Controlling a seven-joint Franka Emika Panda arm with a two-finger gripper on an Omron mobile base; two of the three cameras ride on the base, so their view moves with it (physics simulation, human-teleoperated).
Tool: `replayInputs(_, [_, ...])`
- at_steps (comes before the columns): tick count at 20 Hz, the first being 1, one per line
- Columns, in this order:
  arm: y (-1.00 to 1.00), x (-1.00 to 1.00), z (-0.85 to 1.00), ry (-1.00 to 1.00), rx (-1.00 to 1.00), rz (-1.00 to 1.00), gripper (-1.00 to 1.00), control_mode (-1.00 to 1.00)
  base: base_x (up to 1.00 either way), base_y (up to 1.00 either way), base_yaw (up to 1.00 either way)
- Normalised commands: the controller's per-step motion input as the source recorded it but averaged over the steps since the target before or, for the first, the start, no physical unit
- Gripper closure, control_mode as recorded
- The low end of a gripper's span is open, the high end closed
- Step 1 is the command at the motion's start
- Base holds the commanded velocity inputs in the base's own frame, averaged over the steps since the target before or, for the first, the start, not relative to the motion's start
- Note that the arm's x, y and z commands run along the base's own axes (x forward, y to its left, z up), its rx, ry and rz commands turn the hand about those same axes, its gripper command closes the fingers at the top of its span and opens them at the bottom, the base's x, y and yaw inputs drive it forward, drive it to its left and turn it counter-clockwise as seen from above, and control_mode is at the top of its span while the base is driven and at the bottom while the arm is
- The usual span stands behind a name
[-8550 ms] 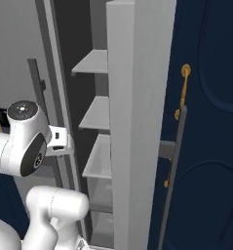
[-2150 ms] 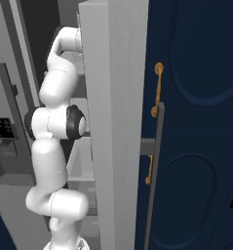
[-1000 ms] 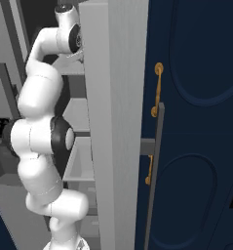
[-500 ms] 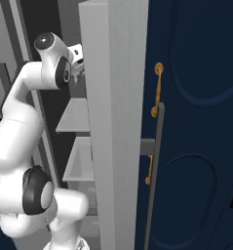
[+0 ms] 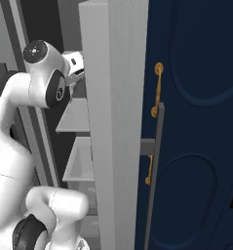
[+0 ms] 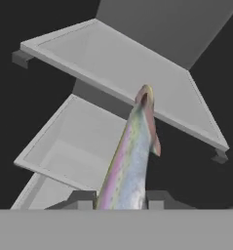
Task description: Place one avocado and one fish in each tupperware on the nearby counter, to pack two identical lunches.
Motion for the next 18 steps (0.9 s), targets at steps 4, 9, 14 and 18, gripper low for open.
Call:
replayInputs(4, [0.0,-1.0,-0.42,0.0,0.0,0.0,1.0,-1.0,0.0,0.0,0.0])
replayInputs(9, [0.01,-1.0,-0.61,0.0,0.0,0.01,1.0,-1.0,0.0,0.0,0.0])
replayInputs(14, [0.18,-1.0,-0.67,-0.07,0.0,0.01,1.0,-1.0,0.0,0.0,0.0])
replayInputs(18, [0.15,-1.0,-0.3,-0.01,0.0,0.0,1.0,-1.0,0.0,0.0,0.0])
